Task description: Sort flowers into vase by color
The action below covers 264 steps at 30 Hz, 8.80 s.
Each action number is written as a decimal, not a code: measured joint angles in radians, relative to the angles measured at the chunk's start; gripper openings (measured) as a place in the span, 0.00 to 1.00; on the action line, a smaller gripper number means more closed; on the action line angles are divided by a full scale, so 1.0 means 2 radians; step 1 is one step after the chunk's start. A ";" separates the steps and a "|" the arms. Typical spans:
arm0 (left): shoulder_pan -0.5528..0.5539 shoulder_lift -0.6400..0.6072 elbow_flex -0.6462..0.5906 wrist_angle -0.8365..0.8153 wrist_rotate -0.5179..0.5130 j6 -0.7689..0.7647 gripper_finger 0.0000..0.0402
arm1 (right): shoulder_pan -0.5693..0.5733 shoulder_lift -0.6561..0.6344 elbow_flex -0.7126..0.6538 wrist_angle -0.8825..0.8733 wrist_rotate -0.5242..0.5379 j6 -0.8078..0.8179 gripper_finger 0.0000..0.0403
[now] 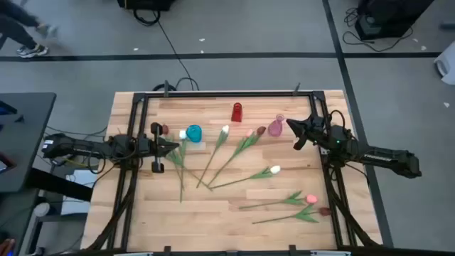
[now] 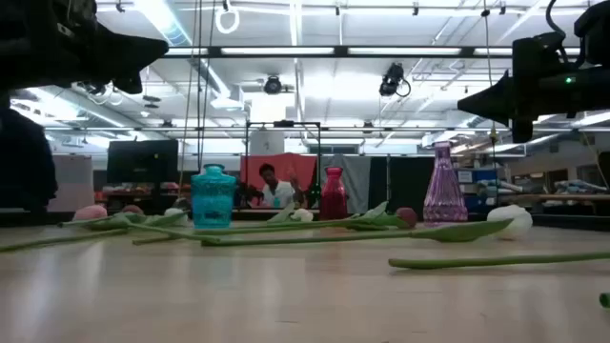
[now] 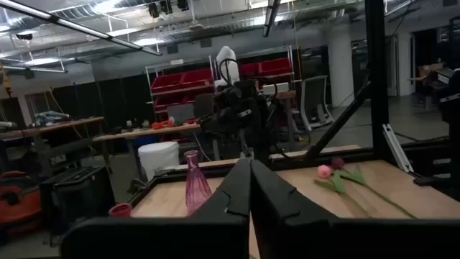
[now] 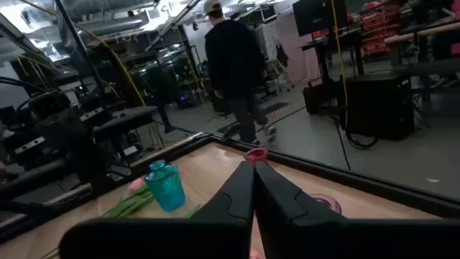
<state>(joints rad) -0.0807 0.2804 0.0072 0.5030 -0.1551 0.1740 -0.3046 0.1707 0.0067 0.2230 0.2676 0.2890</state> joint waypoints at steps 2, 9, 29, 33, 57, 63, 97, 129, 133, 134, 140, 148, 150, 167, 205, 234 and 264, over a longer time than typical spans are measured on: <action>0.000 0.000 0.000 0.000 0.000 0.000 0.02 | 0.000 0.000 0.000 0.000 0.000 0.000 0.06; 0.000 0.000 0.000 0.000 0.000 0.000 0.02 | 0.000 0.000 0.000 0.000 0.000 0.000 0.06; 0.000 0.000 0.000 0.000 0.000 0.000 0.02 | 0.000 0.000 0.000 0.000 0.000 0.000 0.06; 0.000 0.000 0.000 0.000 0.000 0.000 0.02 | 0.000 0.000 0.000 0.000 0.000 0.000 0.06; 0.000 0.000 0.000 0.000 0.000 0.000 0.02 | 0.000 0.000 0.000 0.000 0.000 0.000 0.06; 0.000 0.000 0.000 0.000 0.000 0.000 0.02 | 0.000 0.000 0.000 0.000 0.000 0.000 0.06; 0.000 0.000 0.000 0.023 -0.007 -0.051 0.02 | 0.000 0.000 0.000 0.027 0.000 -0.001 0.06; 0.034 0.273 0.206 -0.094 -0.140 -0.146 0.02 | 0.018 0.135 0.060 0.083 -0.035 -0.033 0.07; 0.034 0.310 0.223 -0.098 -0.121 -0.184 0.02 | 0.029 0.179 0.090 0.084 -0.043 -0.066 0.12; 0.034 0.319 0.229 -0.099 -0.116 -0.191 0.02 | 0.031 0.188 0.097 0.084 -0.046 -0.072 0.14; 0.032 0.374 0.279 -0.146 -0.112 -0.211 0.09 | 0.034 0.221 0.127 0.084 -0.082 -0.109 0.27; 0.032 0.445 0.337 -0.177 -0.113 -0.204 0.25 | 0.034 0.230 0.137 0.083 -0.106 -0.111 0.35; 0.032 0.457 0.341 -0.181 -0.113 -0.193 0.26 | 0.034 0.233 0.137 0.086 -0.105 -0.117 0.35; 0.022 0.532 0.405 -0.336 -0.057 -0.322 0.27 | 0.001 0.278 0.137 0.179 -0.131 -0.172 0.34; 0.074 0.947 0.836 -0.471 0.181 -0.125 0.27 | 0.000 0.132 0.137 -0.047 -0.039 -0.229 0.34; -0.023 0.987 0.836 -0.470 0.058 -0.209 0.27 | 0.000 0.142 0.136 -0.049 -0.035 -0.201 0.34; 0.118 0.865 0.836 -0.386 0.102 -0.049 0.01 | 0.001 0.108 0.136 -0.073 -0.023 -0.212 0.34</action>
<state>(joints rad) 0.1548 2.0094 1.6787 -0.2690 0.0484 0.0757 -0.3035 0.3862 0.2790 0.0776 0.2223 -0.1349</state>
